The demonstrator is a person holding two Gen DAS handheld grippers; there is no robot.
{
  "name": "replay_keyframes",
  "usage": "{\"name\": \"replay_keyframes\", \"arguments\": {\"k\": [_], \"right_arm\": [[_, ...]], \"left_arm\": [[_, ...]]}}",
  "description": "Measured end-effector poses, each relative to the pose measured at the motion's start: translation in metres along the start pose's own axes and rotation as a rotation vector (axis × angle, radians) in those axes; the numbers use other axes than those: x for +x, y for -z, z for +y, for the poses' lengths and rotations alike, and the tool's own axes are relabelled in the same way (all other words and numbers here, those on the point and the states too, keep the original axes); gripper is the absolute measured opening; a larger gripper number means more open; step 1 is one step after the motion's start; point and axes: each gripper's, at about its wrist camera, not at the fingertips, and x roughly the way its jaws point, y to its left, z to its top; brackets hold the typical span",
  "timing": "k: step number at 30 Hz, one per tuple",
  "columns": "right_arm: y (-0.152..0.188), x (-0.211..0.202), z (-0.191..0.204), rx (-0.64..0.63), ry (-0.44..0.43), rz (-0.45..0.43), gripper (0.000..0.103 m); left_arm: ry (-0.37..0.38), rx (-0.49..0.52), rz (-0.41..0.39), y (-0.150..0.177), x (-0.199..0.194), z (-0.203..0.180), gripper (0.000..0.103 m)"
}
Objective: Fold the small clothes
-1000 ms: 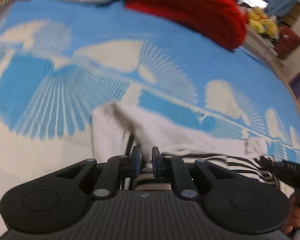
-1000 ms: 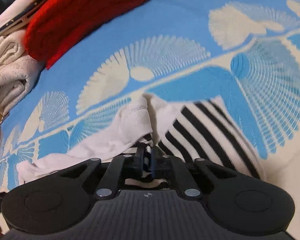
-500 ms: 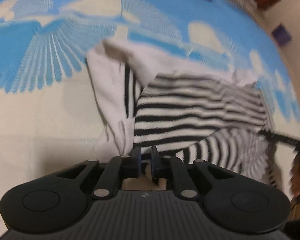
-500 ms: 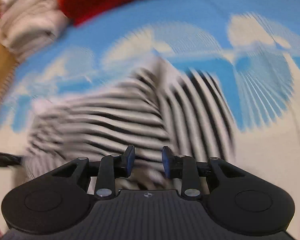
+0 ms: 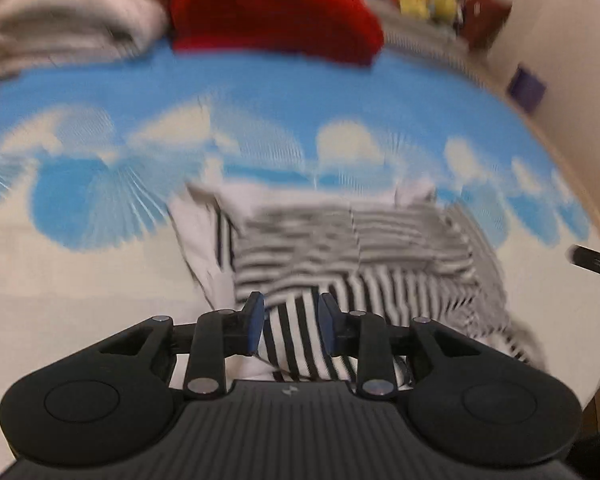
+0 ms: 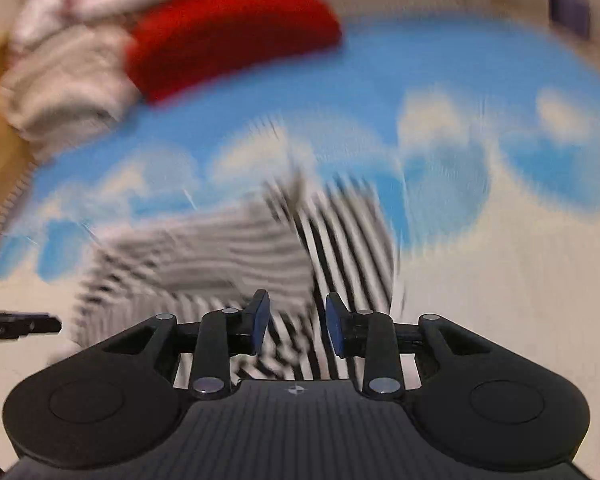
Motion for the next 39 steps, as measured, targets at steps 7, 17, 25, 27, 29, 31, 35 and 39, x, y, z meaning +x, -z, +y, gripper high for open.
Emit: {"name": "replay_keyframes", "arguments": {"k": [7, 17, 25, 27, 29, 31, 35, 39], "right_arm": [[0.04, -0.145, -0.019, 0.016, 0.003, -0.241, 0.048], [0.157, -0.155, -0.062, 0.221, 0.06, -0.067, 0.049], [0.193, -0.102, -0.077, 0.263, 0.085, 0.187, 0.049], [0.198, -0.089, -0.079, 0.272, 0.086, 0.239, 0.049], [0.206, -0.079, -0.077, 0.279, 0.082, 0.295, 0.049], [0.213, -0.072, -0.074, 0.261, 0.106, 0.338, 0.049], [0.216, -0.067, -0.075, 0.248, 0.136, 0.348, 0.051], [0.217, -0.066, -0.075, 0.257, 0.145, 0.357, 0.052]], "left_arm": [[-0.017, 0.057, -0.131, 0.059, -0.117, -0.03, 0.043], [-0.058, -0.017, -0.121, 0.177, -0.166, -0.03, 0.061], [-0.145, -0.239, 0.137, 0.232, -0.085, 0.012, 0.07], [-0.149, -0.281, 0.178, 0.236, -0.074, 0.021, 0.071], [-0.162, -0.299, 0.193, 0.237, -0.068, 0.027, 0.071], [-0.17, -0.303, 0.215, 0.24, -0.062, 0.031, 0.071], [-0.217, -0.351, 0.273, 0.249, -0.05, 0.041, 0.071], [-0.237, -0.335, 0.255, 0.251, -0.053, 0.041, 0.054]]}}
